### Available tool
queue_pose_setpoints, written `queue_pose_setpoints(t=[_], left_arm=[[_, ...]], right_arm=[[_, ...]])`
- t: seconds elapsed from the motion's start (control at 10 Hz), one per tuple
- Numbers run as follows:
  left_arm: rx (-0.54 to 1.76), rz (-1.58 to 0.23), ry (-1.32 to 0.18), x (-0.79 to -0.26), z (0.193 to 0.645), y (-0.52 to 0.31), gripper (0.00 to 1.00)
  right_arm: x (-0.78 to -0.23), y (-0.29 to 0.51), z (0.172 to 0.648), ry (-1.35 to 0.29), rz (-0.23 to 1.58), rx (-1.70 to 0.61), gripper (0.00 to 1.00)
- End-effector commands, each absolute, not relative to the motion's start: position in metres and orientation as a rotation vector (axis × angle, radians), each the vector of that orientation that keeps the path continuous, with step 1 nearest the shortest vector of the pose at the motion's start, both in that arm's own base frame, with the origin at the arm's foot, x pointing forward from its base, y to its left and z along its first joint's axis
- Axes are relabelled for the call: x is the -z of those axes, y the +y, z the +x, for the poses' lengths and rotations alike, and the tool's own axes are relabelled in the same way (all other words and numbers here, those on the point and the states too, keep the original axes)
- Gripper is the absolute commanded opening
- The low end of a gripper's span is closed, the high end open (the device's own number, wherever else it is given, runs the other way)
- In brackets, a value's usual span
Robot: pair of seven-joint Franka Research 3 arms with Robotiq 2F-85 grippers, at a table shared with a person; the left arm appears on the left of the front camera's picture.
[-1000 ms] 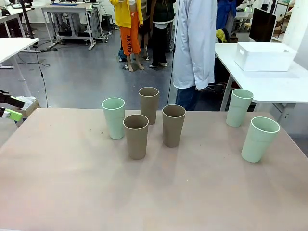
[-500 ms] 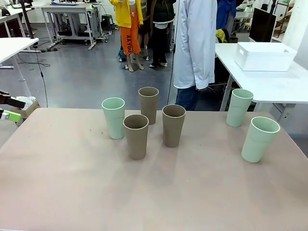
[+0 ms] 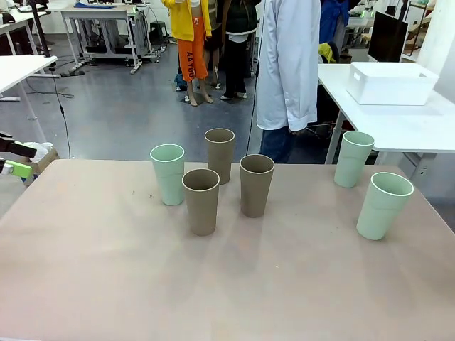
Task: Stack the cups and store them in the basket.
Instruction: Pick up two Reusable plastic cups , one in each hand.
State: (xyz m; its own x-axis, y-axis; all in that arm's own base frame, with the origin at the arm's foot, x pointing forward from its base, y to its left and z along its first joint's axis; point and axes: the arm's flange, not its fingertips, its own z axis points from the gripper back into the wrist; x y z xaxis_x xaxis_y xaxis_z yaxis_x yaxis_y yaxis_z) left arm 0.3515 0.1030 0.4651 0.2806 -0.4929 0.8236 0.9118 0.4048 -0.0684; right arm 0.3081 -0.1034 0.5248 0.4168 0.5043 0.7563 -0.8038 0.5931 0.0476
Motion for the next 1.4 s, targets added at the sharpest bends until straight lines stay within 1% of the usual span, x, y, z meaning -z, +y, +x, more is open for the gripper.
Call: queue_pose_setpoints(t=[0.0,1.3], left_arm=[[1.035,-0.621,-0.831,-0.465,0.3518,0.1034,1.0],[1.035,-0.621,-0.831,-0.465,0.3518,0.1034,1.0]], right_arm=[[-0.5254,-0.1044,0.3083,-0.788,0.453,-0.864,1.0],[-0.5254,-0.1044,0.3083,-0.788,0.453,-0.864,1.0]])
